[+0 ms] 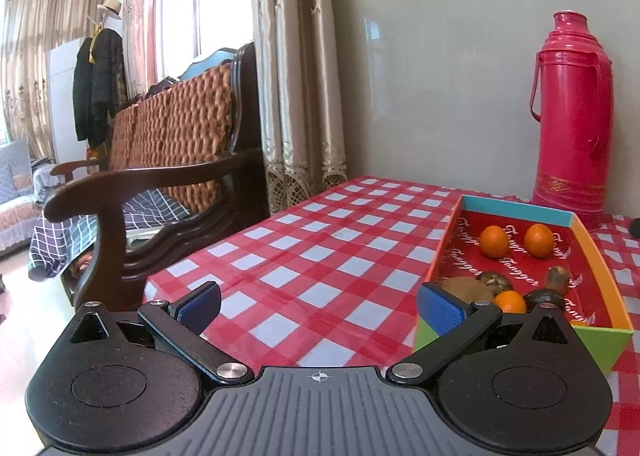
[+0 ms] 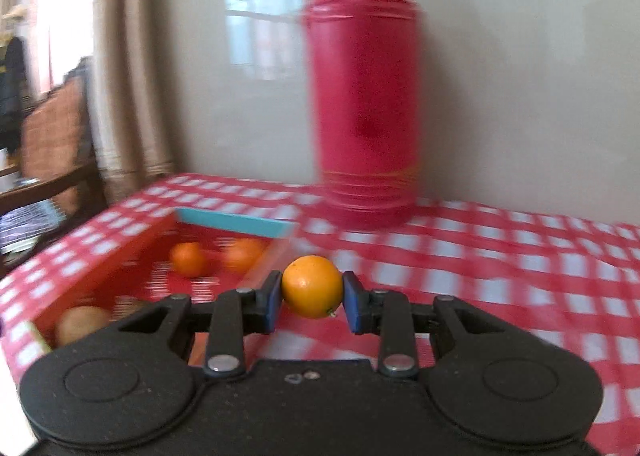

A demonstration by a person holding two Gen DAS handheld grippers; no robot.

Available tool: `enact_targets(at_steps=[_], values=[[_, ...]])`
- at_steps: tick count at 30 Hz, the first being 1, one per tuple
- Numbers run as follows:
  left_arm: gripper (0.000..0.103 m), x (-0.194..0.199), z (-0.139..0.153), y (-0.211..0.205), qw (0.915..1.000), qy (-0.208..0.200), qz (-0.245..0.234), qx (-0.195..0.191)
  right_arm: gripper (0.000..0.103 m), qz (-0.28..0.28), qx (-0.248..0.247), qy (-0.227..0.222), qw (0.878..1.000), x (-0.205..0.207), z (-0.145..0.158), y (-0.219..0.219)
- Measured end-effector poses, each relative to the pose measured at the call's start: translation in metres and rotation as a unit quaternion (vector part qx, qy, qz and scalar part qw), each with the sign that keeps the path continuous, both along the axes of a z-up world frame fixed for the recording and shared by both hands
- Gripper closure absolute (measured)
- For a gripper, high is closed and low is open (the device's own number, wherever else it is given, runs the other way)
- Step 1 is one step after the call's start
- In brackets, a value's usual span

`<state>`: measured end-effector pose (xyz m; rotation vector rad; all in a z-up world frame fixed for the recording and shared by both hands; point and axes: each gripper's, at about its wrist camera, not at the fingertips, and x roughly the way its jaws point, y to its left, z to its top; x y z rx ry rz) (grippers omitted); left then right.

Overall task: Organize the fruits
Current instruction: 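Carry the small orange with the right gripper into the box and release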

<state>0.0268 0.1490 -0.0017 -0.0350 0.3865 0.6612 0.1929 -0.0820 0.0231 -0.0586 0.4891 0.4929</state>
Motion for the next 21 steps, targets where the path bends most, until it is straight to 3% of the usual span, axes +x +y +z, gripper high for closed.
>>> enact_targets(at_steps=[9, 19, 21], values=[[0.0, -0.013, 0.0, 0.021, 0.9998, -0.002, 0.019, -0.01, 0.079, 0.055, -0.033, 0.024, 0.998, -0.005, -0.01, 0.072], [0.0, -0.019, 0.0, 0.033, 0.9995, -0.003, 0.025, -0.018, 0.072, 0.047, -0.056, 0.032, 0.997, -0.008, -0.016, 0.092], [0.0, -0.019, -0.001, 0.034, 0.9994, -0.004, 0.024, -0.023, 0.052, 0.042, -0.057, 0.026, 0.997, -0.01, -0.014, 0.092]])
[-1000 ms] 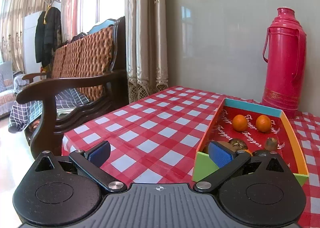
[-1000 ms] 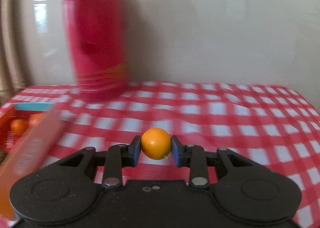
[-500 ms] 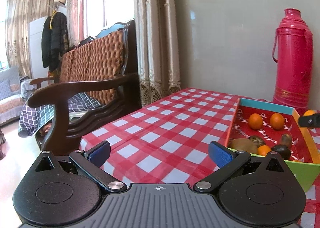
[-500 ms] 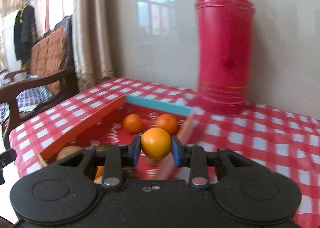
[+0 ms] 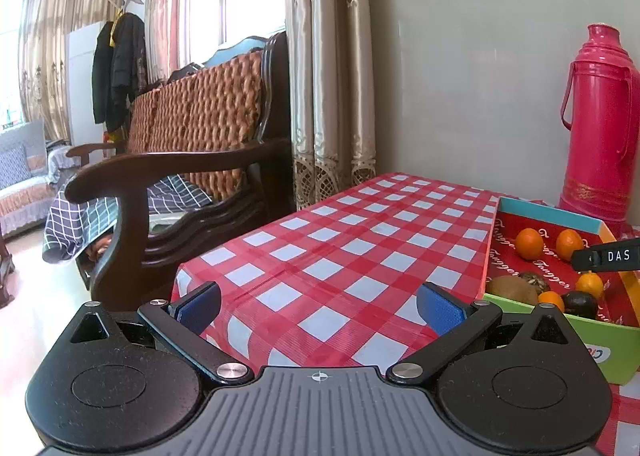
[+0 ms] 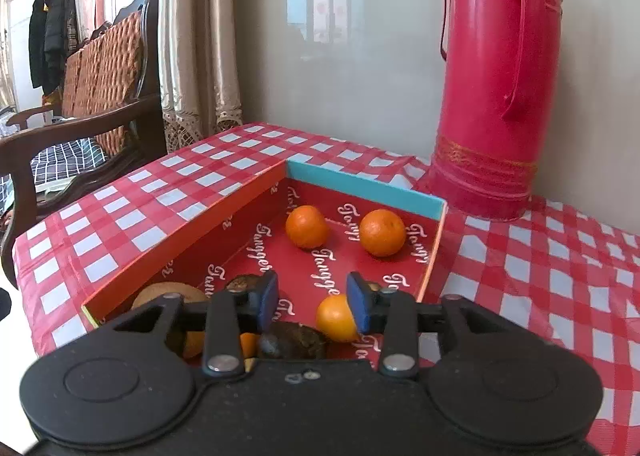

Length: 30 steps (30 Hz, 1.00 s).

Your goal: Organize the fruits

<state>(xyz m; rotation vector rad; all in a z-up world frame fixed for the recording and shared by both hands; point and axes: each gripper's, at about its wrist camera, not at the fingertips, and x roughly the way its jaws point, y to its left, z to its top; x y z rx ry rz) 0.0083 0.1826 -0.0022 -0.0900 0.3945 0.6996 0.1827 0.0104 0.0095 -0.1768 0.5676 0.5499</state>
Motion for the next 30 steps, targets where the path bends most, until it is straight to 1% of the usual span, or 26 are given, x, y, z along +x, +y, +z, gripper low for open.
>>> enact_targets(at_steps=[2, 5, 9, 11, 13, 17, 20, 23, 27, 28, 30], values=[[0.0, 0.001, 0.0, -0.001, 1.0, -0.001, -0.002, -0.003, 0.036, -0.005, 0.001, -0.012, 1.0, -0.004, 0.004, -0.003], [0.0, 0.003, 0.0, -0.005, 1.0, 0.001, -0.009, 0.0, 0.035, -0.008, 0.001, -0.026, 1.0, -0.01, 0.012, -0.007], [0.0, 0.006, 0.0, -0.014, 0.9998, 0.004, -0.021, 0.004, 0.026, -0.023, 0.004, -0.036, 0.999, -0.021, 0.022, -0.021], [0.0, 0.008, 0.001, -0.02, 0.9996, 0.004, -0.027, 0.006, 0.025, -0.034, 0.004, -0.039, 0.999, -0.027, 0.025, -0.029], [0.0, 0.01, 0.001, -0.025, 0.9993, 0.005, -0.036, 0.004, 0.022, -0.048, 0.006, -0.041, 0.998, -0.035, 0.029, -0.041], [0.0, 0.017, 0.002, -0.041, 0.998, 0.009, -0.063, 0.002, 0.011, -0.082, 0.004, -0.049, 0.995, -0.054, 0.031, -0.066], [0.0, 0.023, 0.002, -0.058, 0.996, 0.016, -0.088, 0.008, 0.01, -0.107, 0.004, -0.047, 0.993, -0.072, 0.028, -0.087], [0.0, 0.027, 0.003, -0.079, 0.9928, 0.023, -0.114, 0.028, 0.008, -0.138, 0.009, -0.034, 0.99, -0.092, 0.023, -0.11], [0.0, 0.026, 0.009, -0.106, 0.984, 0.047, -0.164, 0.053, 0.007, -0.18, 0.018, -0.014, 0.983, -0.118, 0.016, -0.132], [0.0, 0.023, 0.013, -0.112, 0.9827, 0.054, -0.169, 0.053, 0.007, -0.186, 0.024, -0.01, 0.982, -0.124, 0.016, -0.136], [0.0, 0.013, 0.022, -0.119, 0.981, 0.051, -0.182, 0.043, 0.006, -0.202, 0.028, -0.009, 0.979, -0.136, 0.019, -0.14]])
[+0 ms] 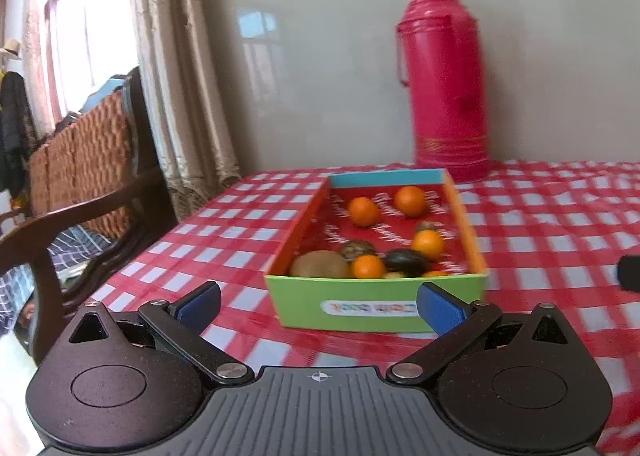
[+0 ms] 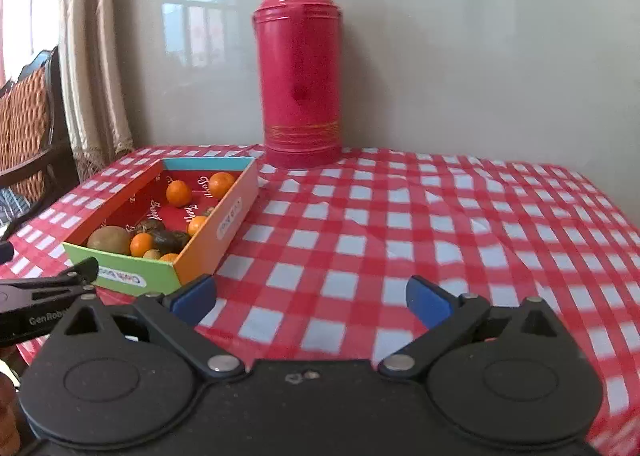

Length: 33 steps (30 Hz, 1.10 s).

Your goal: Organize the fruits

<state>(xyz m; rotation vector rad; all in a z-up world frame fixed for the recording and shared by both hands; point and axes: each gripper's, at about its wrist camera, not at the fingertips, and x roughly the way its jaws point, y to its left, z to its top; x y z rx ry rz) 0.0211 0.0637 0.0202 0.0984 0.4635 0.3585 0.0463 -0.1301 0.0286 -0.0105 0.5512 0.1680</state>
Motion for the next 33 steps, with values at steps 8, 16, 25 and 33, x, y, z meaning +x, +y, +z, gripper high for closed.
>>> enact_targets(at_steps=[8, 16, 25, 33], values=[[0.0, -0.044, 0.062, -0.006, 0.9997, -0.01, -0.015, -0.015, 0.006, -0.002, -0.009, -0.011, 1.0, -0.037, 0.017, 0.008], [0.0, -0.061, 0.083, 0.005, 0.9991, -0.008, -0.005, -0.042, 0.006, 0.014, -0.014, -0.019, 1.0, -0.042, 0.028, 0.022], [0.0, -0.06, 0.084, 0.007, 0.9988, -0.007, -0.009, -0.048, 0.006, 0.02, -0.003, -0.018, 1.0, -0.042, 0.029, 0.023], [0.0, -0.059, 0.082, 0.008, 0.9985, -0.003, -0.012, -0.052, 0.006, 0.027, -0.004, -0.015, 1.0, -0.042, 0.028, 0.027]])
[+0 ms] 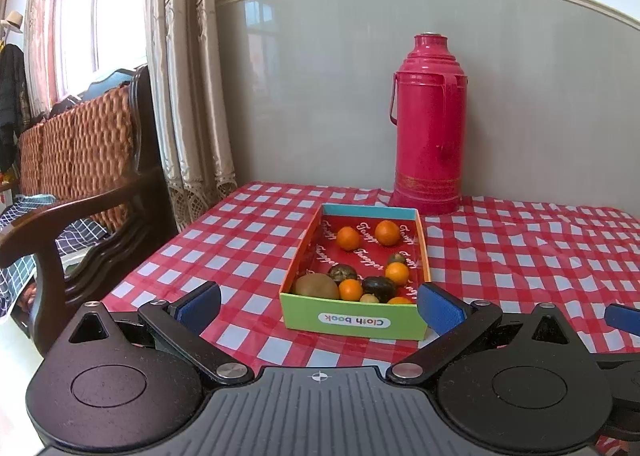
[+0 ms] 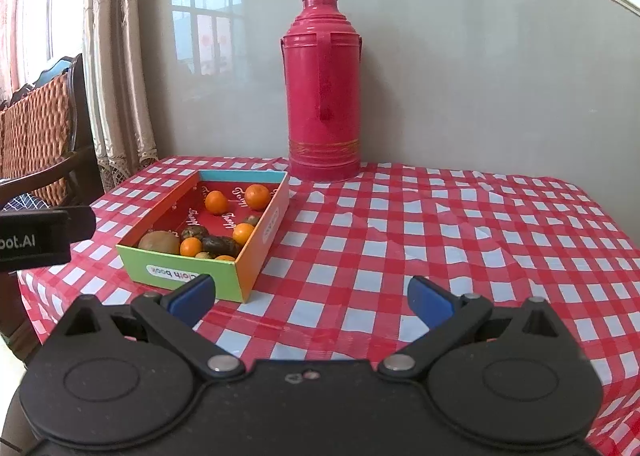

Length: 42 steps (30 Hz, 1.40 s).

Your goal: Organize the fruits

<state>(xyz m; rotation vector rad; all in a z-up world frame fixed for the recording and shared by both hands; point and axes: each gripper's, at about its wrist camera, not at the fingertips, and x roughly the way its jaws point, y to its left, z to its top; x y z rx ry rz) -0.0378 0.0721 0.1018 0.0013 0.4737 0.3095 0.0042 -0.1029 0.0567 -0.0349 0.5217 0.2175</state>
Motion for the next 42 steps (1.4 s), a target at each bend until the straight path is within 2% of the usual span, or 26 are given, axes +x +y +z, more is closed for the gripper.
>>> enact_targets(at_steps=[42], values=[[0.0, 0.0011, 0.0, 0.0016, 1.0, -0.002, -0.002, 0.0, 0.006, 0.009, -0.005, 0.0, 1.0, -0.0008, -0.0021, 0.0079]])
